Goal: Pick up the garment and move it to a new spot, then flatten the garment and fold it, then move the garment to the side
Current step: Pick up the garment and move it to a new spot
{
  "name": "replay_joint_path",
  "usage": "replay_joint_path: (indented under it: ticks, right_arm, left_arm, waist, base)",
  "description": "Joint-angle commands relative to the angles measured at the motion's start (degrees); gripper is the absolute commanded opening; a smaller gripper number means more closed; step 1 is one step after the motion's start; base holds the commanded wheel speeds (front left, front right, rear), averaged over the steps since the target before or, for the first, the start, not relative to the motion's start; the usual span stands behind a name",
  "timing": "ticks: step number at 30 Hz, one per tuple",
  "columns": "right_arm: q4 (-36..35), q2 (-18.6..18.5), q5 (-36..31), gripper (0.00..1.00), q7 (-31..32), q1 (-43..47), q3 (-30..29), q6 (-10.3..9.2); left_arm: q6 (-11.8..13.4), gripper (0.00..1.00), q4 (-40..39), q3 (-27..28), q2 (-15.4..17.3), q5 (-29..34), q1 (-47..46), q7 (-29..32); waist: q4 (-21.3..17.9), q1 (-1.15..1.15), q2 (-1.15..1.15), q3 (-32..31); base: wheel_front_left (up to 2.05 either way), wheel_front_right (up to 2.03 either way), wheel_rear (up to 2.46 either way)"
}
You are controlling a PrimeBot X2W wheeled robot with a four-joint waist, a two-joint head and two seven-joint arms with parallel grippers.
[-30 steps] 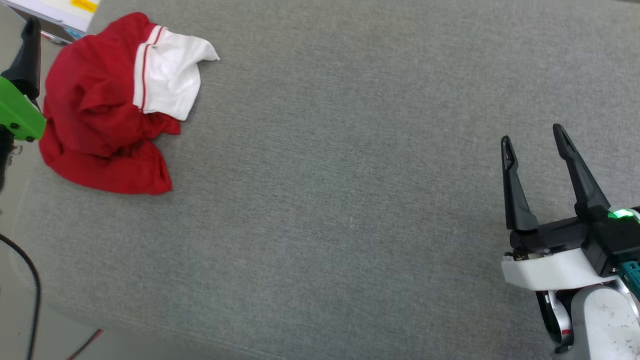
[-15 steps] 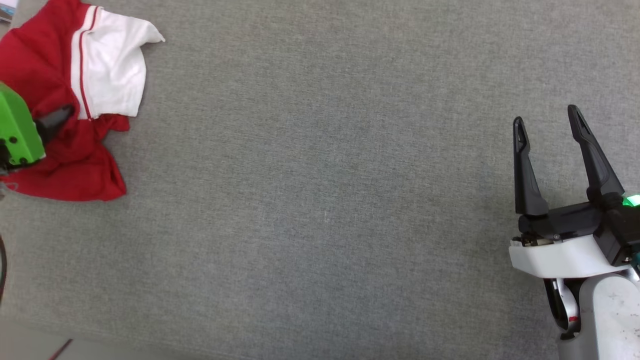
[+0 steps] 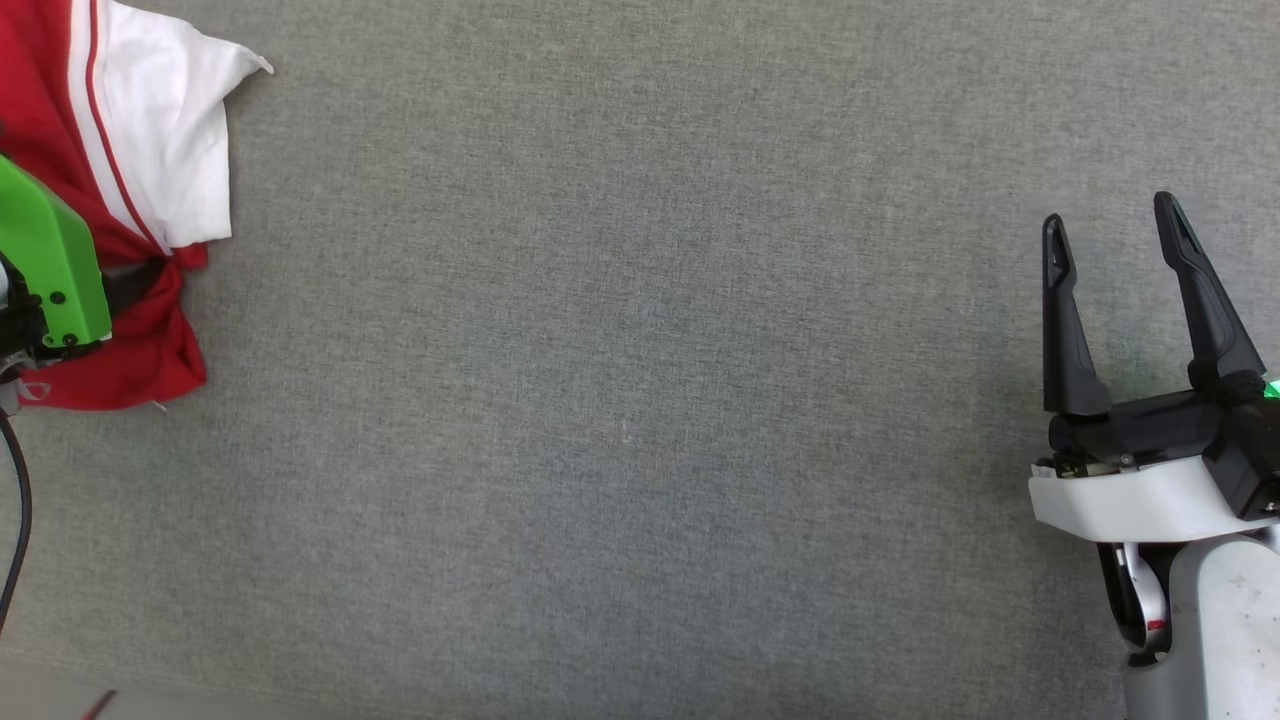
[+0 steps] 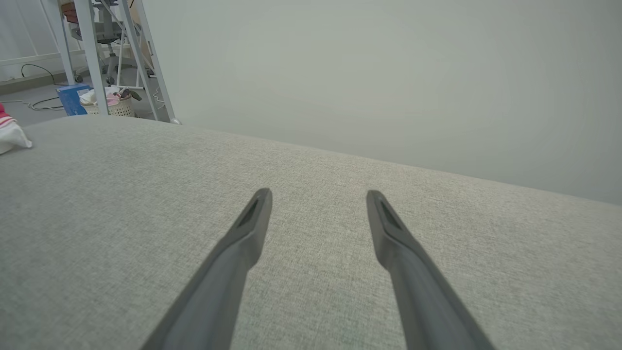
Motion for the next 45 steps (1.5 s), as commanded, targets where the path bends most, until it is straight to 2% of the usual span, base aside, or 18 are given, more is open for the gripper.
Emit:
replay_joint_path:
  ticks: [1, 4, 6, 13, 19, 25, 32, 41, 42, 45]
  right_arm:
    - [0.0, -0.1, 0.3, 1.00, -0.3, -0.9, -0.3, -0.04]
    - [0.3, -0.1, 0.8, 1.00, -0.3, -0.6, -0.4, -0.04]
    - [0.9, -0.1, 1.9, 1.00, -0.3, -0.1, -0.3, -0.04]
    - [1.8, -0.1, 4.2, 1.00, -0.3, 2.5, -1.1, -0.04]
    - [2.2, -0.1, 6.0, 1.00, -0.3, 4.2, -1.6, -0.04]
    - [2.6, -0.1, 7.4, 1.00, -0.3, 4.9, -2.0, -0.04]
    - [2.3, -0.1, 8.6, 1.00, -0.3, 4.8, -2.8, -0.04]
    - [1.8, -0.1, 9.6, 1.00, -0.3, 3.9, -4.7, -0.04]
    - [1.7, -0.1, 9.9, 1.00, -0.3, 3.6, -5.1, -0.04]
    - [1.7, -0.1, 10.0, 1.00, -0.3, 3.4, -5.1, -0.04]
  left_arm:
    - [-0.2, 0.00, 0.9, -2.6, -3.4, -0.6, 2.2, -1.1]
    - [-0.2, 0.00, -0.4, -2.8, -2.2, -1.6, 1.5, -5.3]
    - [-0.2, 0.00, -4.2, -4.4, 0.1, -1.7, 0.5, -10.1]
    - [-0.2, 0.00, -16.6, -10.2, 4.7, -2.7, 1.2, -14.8]
    - [-0.2, 0.00, -27.4, -15.4, 4.8, -3.1, 1.6, -17.0]
    - [-0.2, 0.00, -35.9, -21.5, 1.6, -2.3, -0.5, -17.0]
    - [-0.2, 0.00, -37.5, -28.7, -5.1, -1.6, -5.3, -18.8]
    - [-0.2, 0.00, -27.4, -39.4, -14.8, -0.3, -11.4, -26.0]
    - [-0.2, 0.00, -22.8, -44.4, -18.2, -0.4, -11.4, -28.3]
    - [-0.2, 0.00, -18.9, -47.6, -21.3, -1.3, -10.0, -29.4]
  waist:
    - [0.2, 0.00, -0.01, -0.8]
    - [0.6, 0.00, -0.01, -2.6]
    - [0.8, 0.00, -0.01, -5.7]
    - [1.0, 0.00, -0.01, -11.4]
    - [-0.3, 0.00, -0.01, -15.2]
    - [-3.6, 0.00, -0.01, -17.8]
    - [-8.7, 0.00, -0.01, -17.5]
    - [-14.2, 0.00, -0.01, -14.5]
    - [-14.6, 0.00, -0.01, -13.4]
    - [-14.7, 0.00, -0.01, -12.5]
  base:
    - [0.00, 0.00, 0.00]
    - [0.00, 0.00, 0.00]
    - [0.00, 0.00, 0.00]
    - [0.00, 0.00, 0.00]
    - [0.00, 0.00, 0.00]
    - [0.00, 0.00, 0.00]
    - [0.00, 0.00, 0.00]
    - [0.00, 0.00, 0.00]
    - [0.00, 0.00, 0.00]
    - [0.00, 0.00, 0.00]
